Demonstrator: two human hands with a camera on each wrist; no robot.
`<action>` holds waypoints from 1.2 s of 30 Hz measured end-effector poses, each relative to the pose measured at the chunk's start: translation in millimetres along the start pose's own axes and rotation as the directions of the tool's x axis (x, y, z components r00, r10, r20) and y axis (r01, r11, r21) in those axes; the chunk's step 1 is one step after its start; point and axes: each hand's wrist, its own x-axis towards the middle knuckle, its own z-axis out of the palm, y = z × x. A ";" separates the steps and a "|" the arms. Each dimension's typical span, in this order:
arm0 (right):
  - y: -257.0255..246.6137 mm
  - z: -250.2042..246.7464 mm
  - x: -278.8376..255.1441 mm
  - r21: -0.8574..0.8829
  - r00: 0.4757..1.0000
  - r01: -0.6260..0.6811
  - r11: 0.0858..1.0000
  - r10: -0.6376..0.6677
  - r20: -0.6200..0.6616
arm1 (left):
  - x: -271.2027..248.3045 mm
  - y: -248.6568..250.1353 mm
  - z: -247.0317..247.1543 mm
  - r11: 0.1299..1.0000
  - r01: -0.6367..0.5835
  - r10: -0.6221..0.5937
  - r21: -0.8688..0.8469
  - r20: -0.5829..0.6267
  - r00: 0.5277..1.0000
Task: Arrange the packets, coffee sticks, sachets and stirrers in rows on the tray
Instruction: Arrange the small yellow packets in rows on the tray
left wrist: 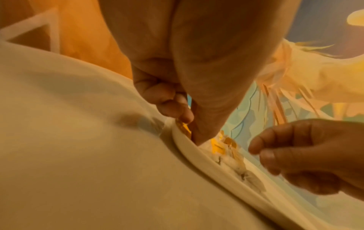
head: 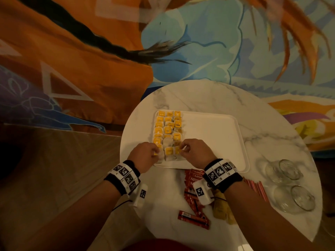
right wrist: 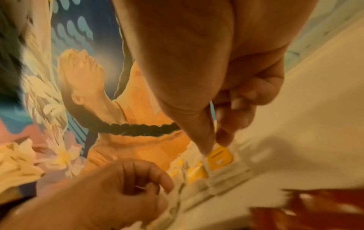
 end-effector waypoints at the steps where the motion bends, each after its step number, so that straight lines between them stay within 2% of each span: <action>1: 3.7 0.8 -1.9 -0.043 1.000 -0.005 0.999 0.007 0.025 | 0.5 -0.5 0.0 1.000 0.002 -0.002 -0.002 0.000 1.000; 5: 7.2 8.8 -6.7 -0.135 0.996 0.000 0.991 0.011 0.083 | 1.6 0.5 1.8 1.000 -0.013 0.013 -0.025 -0.005 1.000; 8: -0.7 16.4 -6.8 -0.130 0.998 0.001 0.991 0.008 0.070 | 2.6 7.5 5.3 0.998 -0.062 0.061 -0.031 -0.019 0.998; 13: -8.4 20.5 -4.7 -0.100 0.998 -0.012 0.995 0.017 0.056 | 8.0 16.7 9.2 0.992 -0.110 0.110 0.062 0.011 0.994; 20: 7.3 7.4 12.0 0.042 0.991 -0.101 0.994 0.104 -0.085 | 10.7 16.2 9.0 0.996 -0.076 0.075 0.048 0.018 0.997; 24: 13.4 5.0 32.0 0.045 0.986 -0.162 0.986 0.164 -0.028 | 10.9 14.0 8.9 0.998 -0.067 0.067 0.010 0.024 0.997; 30: 1.4 8.1 45.3 0.019 0.996 -0.065 0.998 0.063 0.070 | 12.2 9.9 3.7 0.995 -0.010 0.012 -0.101 0.014 1.000; 32: 2.0 5.0 47.5 0.026 0.995 -0.079 0.997 0.077 0.057 | 12.6 9.7 1.9 0.993 -0.009 0.009 -0.119 -0.004 1.000; 36: 9.8 0.6 55.1 0.038 0.981 -0.191 0.981 0.192 -0.010 | 11.4 8.4 -0.3 0.991 0.003 -0.011 -0.135 -0.061 0.998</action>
